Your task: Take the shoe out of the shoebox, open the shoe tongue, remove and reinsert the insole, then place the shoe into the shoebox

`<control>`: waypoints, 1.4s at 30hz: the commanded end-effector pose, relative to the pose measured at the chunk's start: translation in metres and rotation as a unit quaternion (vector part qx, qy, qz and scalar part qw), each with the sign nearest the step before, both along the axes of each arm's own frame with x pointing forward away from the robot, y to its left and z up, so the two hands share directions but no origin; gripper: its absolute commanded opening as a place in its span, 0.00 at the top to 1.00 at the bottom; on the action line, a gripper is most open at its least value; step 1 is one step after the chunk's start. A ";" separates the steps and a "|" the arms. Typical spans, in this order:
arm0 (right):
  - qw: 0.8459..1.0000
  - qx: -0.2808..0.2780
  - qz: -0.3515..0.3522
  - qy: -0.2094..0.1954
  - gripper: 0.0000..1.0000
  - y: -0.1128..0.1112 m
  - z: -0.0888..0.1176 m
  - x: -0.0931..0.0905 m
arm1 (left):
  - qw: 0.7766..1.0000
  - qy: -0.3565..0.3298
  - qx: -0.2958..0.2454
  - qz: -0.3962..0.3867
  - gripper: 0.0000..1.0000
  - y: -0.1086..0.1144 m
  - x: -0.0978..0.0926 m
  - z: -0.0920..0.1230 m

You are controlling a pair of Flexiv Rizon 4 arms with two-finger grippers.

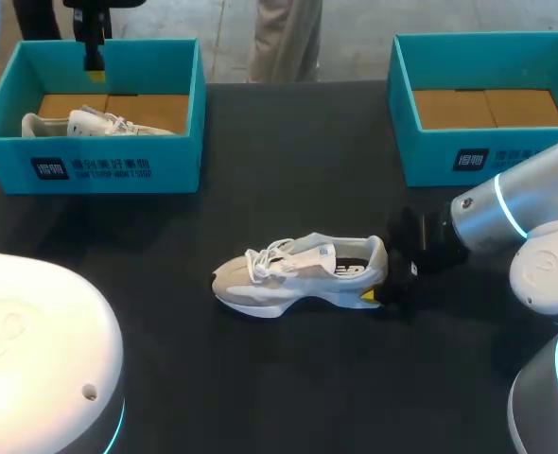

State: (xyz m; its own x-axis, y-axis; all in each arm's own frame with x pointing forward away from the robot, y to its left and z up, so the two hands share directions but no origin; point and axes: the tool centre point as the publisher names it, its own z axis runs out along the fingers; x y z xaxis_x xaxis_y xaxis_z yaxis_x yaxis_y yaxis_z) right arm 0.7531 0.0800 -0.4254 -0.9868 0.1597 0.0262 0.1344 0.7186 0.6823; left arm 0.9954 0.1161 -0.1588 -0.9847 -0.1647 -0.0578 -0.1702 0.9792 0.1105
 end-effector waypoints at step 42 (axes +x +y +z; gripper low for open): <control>1.000 -0.001 0.000 -0.001 1.00 0.001 -0.001 0.002 | 0.945 -0.038 -0.063 0.320 0.00 -0.069 -0.087 -0.005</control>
